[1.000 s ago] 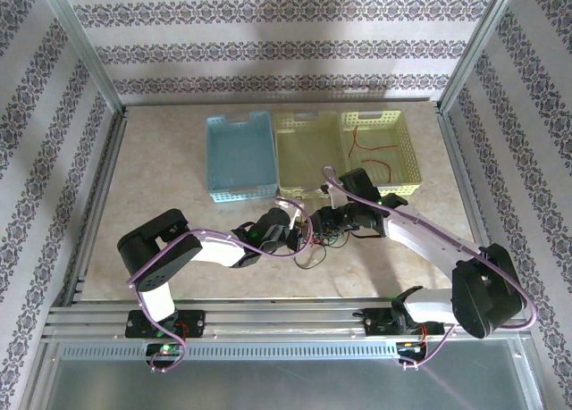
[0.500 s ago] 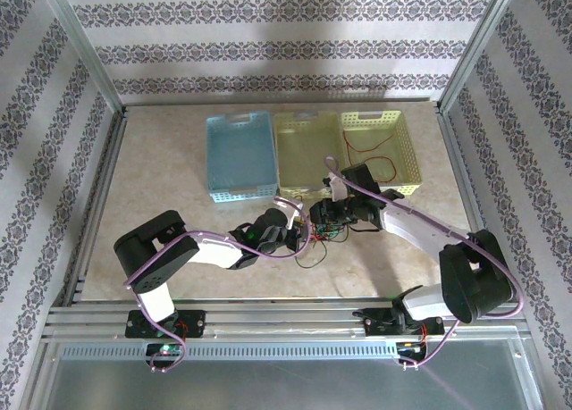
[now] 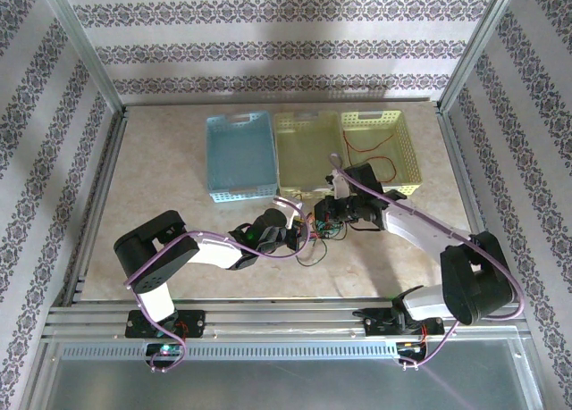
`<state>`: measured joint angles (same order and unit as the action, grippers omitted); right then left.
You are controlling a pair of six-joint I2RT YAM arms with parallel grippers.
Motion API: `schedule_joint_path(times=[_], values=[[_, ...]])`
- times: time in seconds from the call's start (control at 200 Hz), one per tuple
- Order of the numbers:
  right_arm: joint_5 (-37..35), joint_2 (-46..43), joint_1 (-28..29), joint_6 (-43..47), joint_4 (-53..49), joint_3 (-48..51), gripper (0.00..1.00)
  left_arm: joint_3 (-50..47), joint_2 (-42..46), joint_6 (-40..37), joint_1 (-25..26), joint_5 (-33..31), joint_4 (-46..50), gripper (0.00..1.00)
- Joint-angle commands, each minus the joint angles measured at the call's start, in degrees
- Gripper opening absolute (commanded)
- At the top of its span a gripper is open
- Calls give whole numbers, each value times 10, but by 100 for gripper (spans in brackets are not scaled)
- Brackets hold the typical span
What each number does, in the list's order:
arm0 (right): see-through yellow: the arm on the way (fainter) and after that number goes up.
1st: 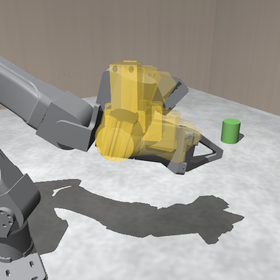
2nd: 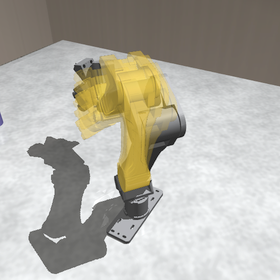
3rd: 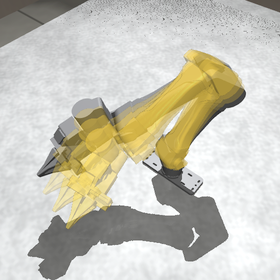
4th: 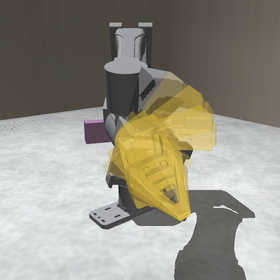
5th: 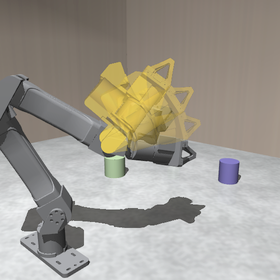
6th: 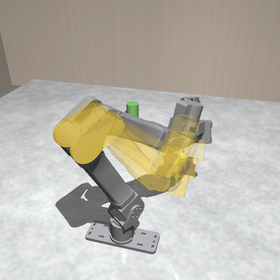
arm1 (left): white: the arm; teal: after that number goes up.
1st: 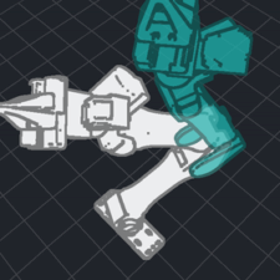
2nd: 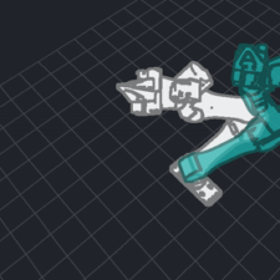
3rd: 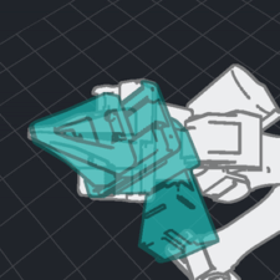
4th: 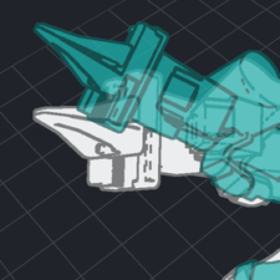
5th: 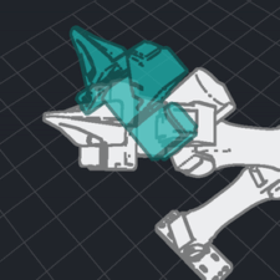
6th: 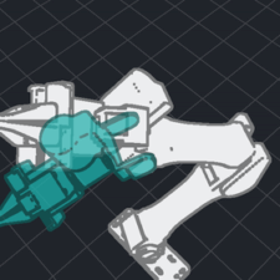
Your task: Untangle the cables
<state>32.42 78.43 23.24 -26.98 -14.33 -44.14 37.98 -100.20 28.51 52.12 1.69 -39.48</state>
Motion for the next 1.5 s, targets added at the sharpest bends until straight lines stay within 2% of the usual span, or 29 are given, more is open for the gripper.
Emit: schedule_joint_path(times=[0.0,0.095,0.195,0.305,0.845,0.96,1.06,1.109,1.299,1.494], values=[[8,-25,-6,-5,24,10,0,-5,12,-2,9,2,-33,0],[18,-20,-6,-4,22,6,5,-2,11,-3,9,5,-33,0],[15,-6,-6,-4,16,0,26,-1,10,-5,9,7,-32,0],[21,9,-5,-5,14,-7,31,-3,12,-5,9,5,-33,0],[35,68,11,6,-5,-42,32,-6,12,-5,9,6,-41,0],[35,74,14,8,-9,-47,28,-8,12,-6,9,7,-44,0],[34,73,15,8,-10,-48,18,-7,13,-6,9,5,-43,0],[33,70,15,9,-10,-47,16,-8,13,-6,9,4,-42,0],[42,61,15,8,-19,-46,19,-10,15,-2,9,-4,-43,0],[48,68,16,8,-25,-52,27,-3,11,-3,10,0,-40,0]])
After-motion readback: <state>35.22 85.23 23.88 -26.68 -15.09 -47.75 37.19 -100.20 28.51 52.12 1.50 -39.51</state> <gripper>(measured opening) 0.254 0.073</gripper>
